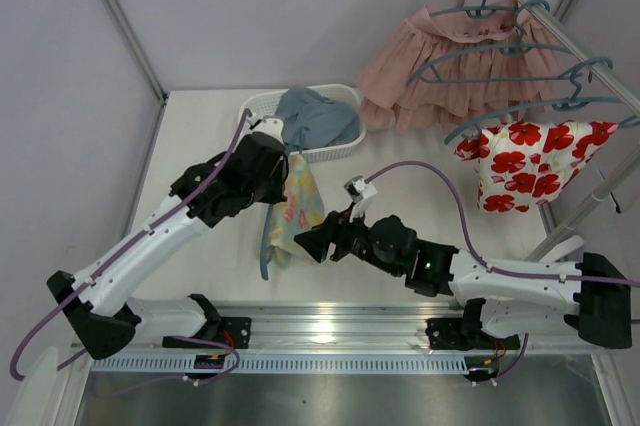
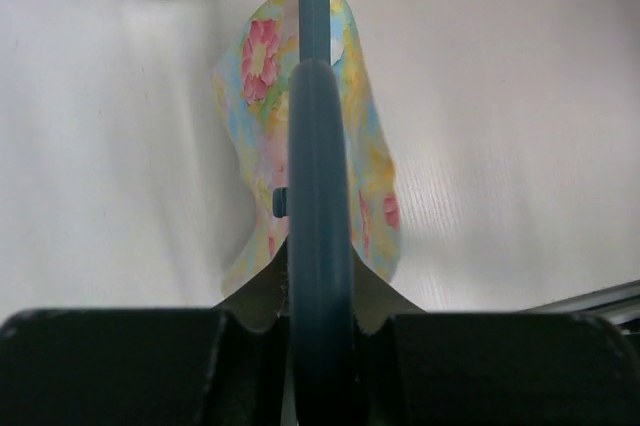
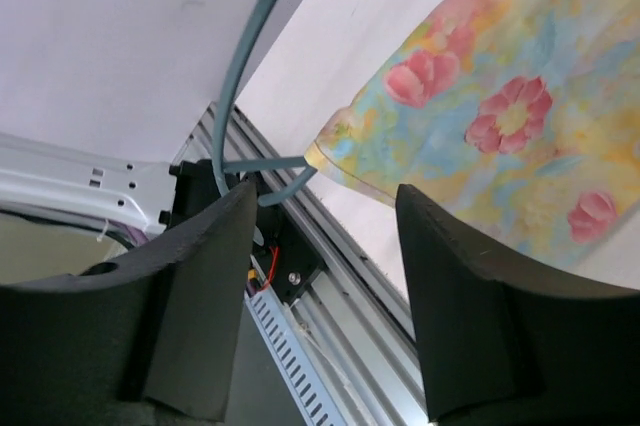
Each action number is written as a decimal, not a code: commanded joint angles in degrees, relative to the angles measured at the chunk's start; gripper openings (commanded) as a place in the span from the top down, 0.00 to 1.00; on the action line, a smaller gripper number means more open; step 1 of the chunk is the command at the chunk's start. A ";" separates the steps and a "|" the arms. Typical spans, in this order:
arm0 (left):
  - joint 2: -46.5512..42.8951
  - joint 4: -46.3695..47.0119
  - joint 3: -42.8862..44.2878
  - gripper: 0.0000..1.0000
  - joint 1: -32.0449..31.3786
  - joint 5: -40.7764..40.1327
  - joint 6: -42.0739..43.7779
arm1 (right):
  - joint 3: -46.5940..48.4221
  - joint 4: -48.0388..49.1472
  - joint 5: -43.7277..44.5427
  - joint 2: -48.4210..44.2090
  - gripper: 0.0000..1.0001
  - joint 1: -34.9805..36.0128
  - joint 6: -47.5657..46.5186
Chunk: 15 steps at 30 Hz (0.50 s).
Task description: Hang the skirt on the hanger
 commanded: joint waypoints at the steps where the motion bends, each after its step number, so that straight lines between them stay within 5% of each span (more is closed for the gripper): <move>1: -0.59 -4.20 6.71 0.92 0.15 -0.49 1.32 | 5.33 3.33 1.50 2.97 0.35 2.77 -4.31; 6: 2.31 -7.45 12.68 0.93 0.06 0.12 3.77 | 10.34 4.29 5.29 6.15 0.34 5.23 -4.49; 15: 6.00 -10.27 21.74 0.93 0.06 1.18 8.26 | 19.31 -8.71 9.87 4.83 0.19 5.23 -6.86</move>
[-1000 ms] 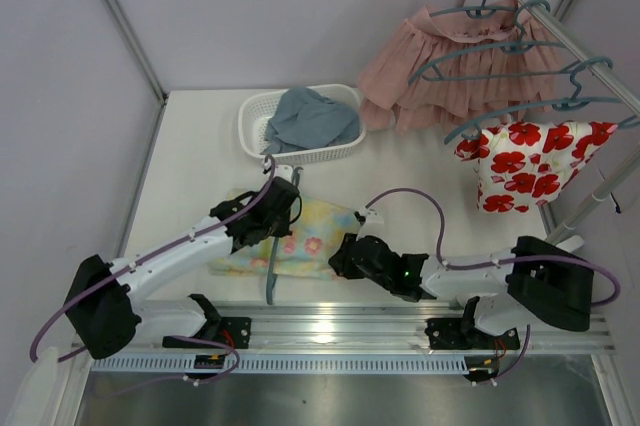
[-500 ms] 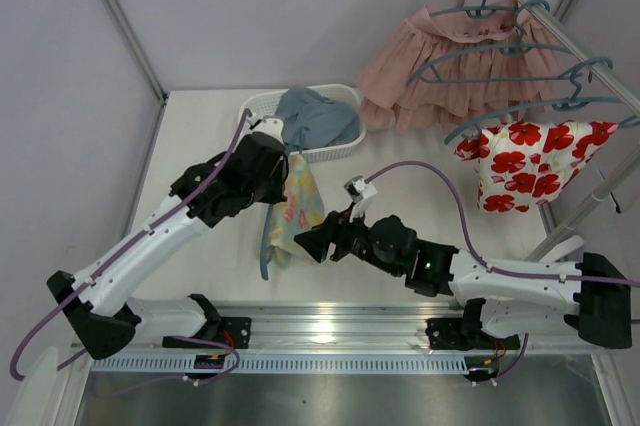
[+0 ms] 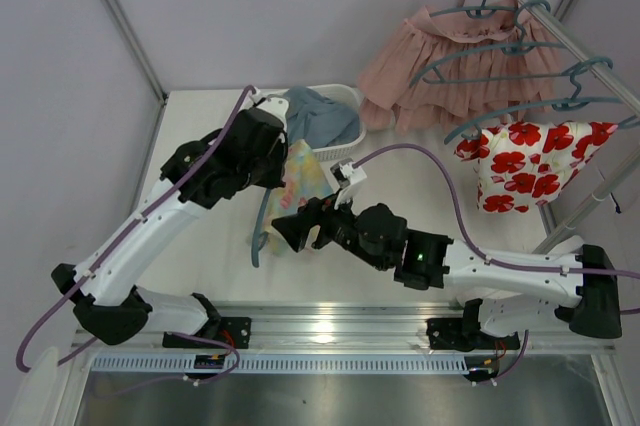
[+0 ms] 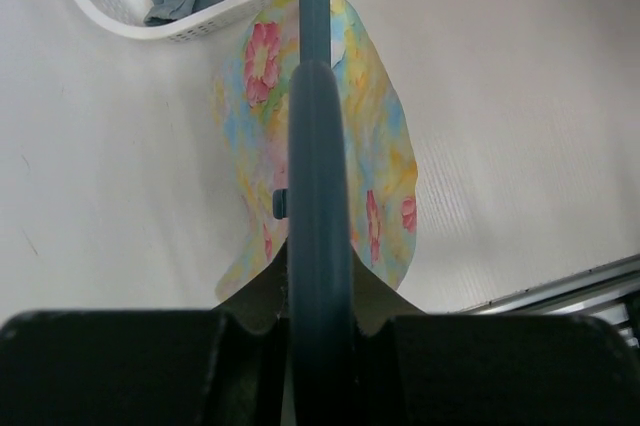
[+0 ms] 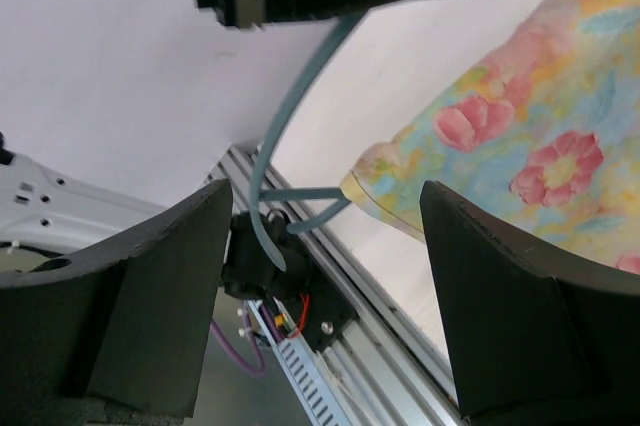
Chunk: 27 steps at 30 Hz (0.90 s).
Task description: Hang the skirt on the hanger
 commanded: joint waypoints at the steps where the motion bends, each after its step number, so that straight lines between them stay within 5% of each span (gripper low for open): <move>1: 0.80 0.79 5.24 0.92 0.06 0.35 3.15 | 4.80 -3.34 2.43 -1.68 0.19 0.19 -2.38; 10: 6.07 0.97 14.56 0.95 0.06 4.65 5.68 | 2.61 1.33 3.39 -1.51 0.21 0.71 -2.64; 18: 6.60 -0.26 17.03 0.96 0.06 11.33 13.33 | 6.46 -15.16 13.77 -10.28 0.28 -2.26 -2.74; 22: 5.20 -0.70 15.63 0.96 0.06 12.38 15.36 | 8.76 -23.81 7.36 -13.89 0.37 -11.67 1.23; 27: 3.26 -0.26 14.74 0.96 0.06 14.85 16.85 | 12.18 -22.06 0.70 -13.29 0.32 -15.10 -13.16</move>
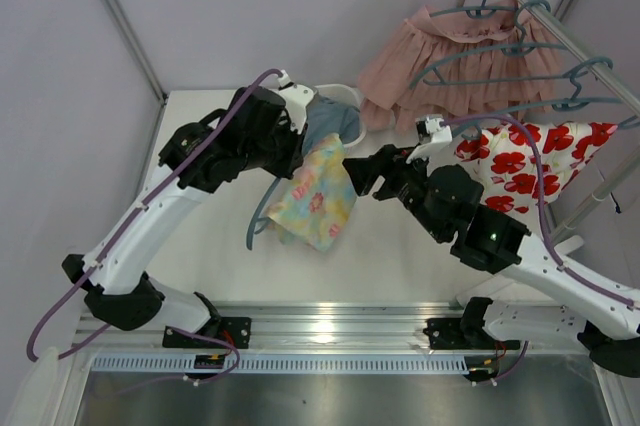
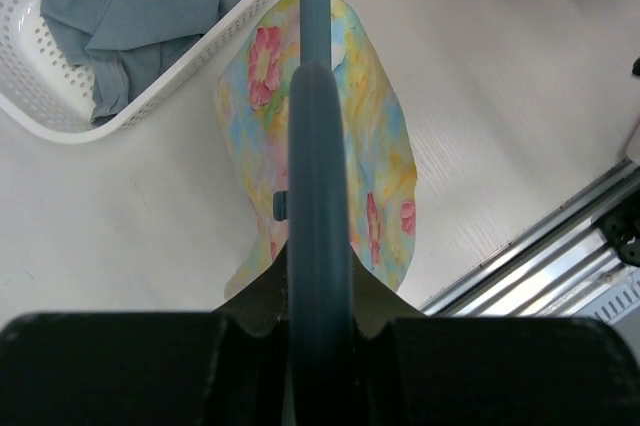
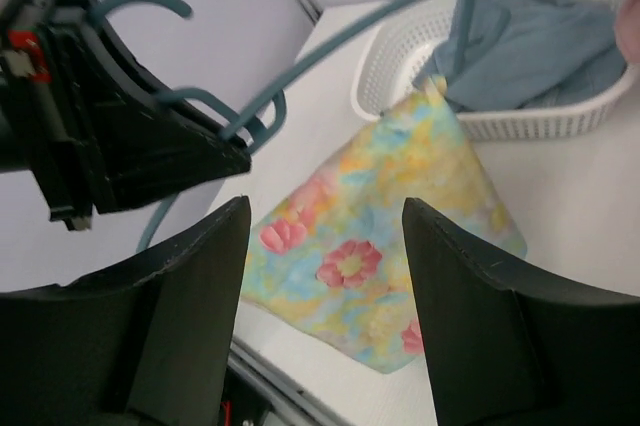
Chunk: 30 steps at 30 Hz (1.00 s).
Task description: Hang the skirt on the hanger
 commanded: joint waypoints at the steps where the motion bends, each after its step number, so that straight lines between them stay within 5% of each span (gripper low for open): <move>1: -3.73 1.62 0.91 0.96 0.06 3.28 3.80 | 5.34 -0.35 -7.15 1.70 0.32 -0.94 -12.13; 6: -4.35 -0.66 0.91 0.96 0.06 4.52 5.48 | 7.55 0.71 -14.98 3.82 0.29 -1.21 -32.15; 9: -4.70 -1.98 0.82 0.96 0.06 3.65 5.31 | 8.86 1.15 -13.07 5.66 0.26 -2.08 -34.04; 14: -5.75 -0.76 0.38 0.95 0.06 2.32 2.58 | 9.50 2.45 -12.25 5.76 0.28 -8.75 -1.05; 20: -5.93 0.65 0.38 0.95 0.06 2.94 1.88 | -4.75 21.71 -6.21 0.31 0.34 -8.85 25.32; 30: -5.67 1.97 0.12 0.96 0.06 4.43 1.35 | -4.05 24.26 -4.88 5.93 0.33 -8.94 36.96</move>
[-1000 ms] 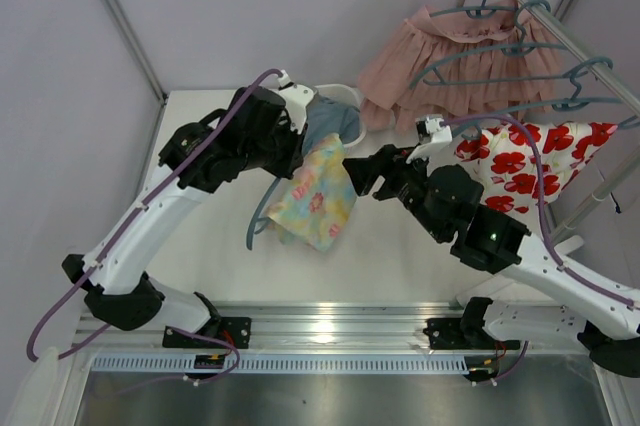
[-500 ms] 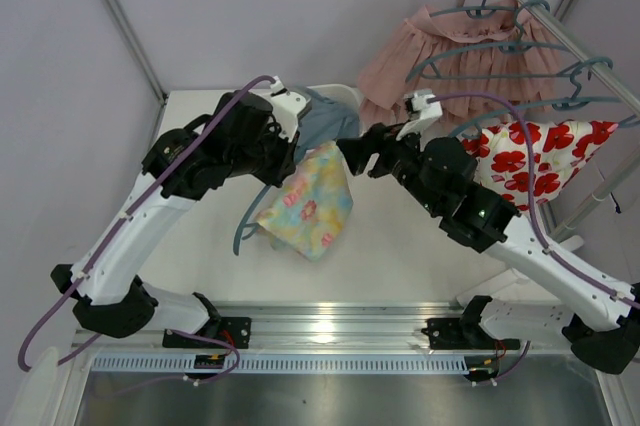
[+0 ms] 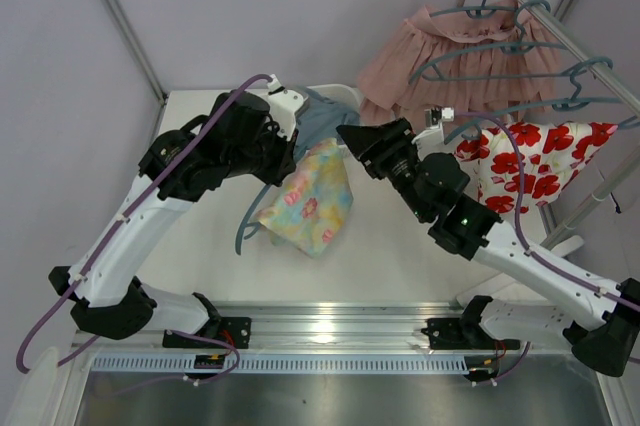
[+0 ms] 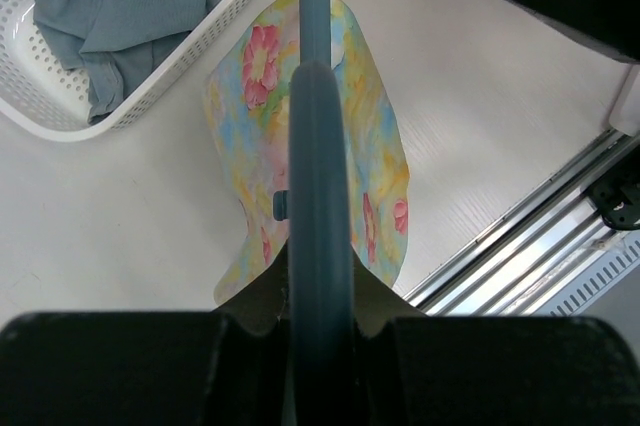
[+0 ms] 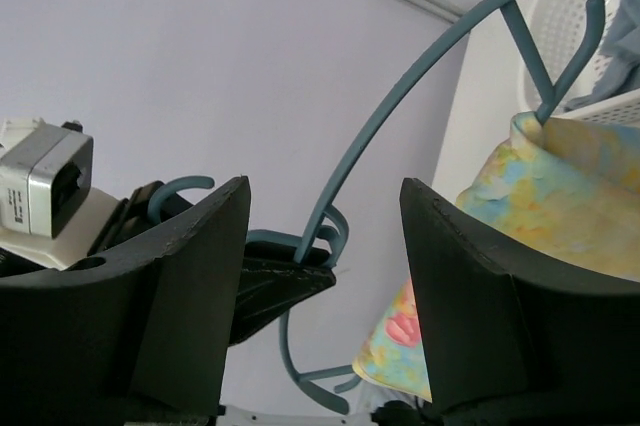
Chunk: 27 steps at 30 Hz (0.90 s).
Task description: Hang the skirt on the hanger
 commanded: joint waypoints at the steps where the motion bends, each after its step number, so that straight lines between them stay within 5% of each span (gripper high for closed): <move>1: -1.80 4.16 0.73 0.96 0.06 1.42 -1.01 | 0.15 5.99 2.53 0.90 0.34 0.08 7.16; 27: -2.33 6.35 -0.33 0.96 -0.47 1.59 -0.22 | 5.42 16.27 9.65 16.90 0.50 3.42 24.21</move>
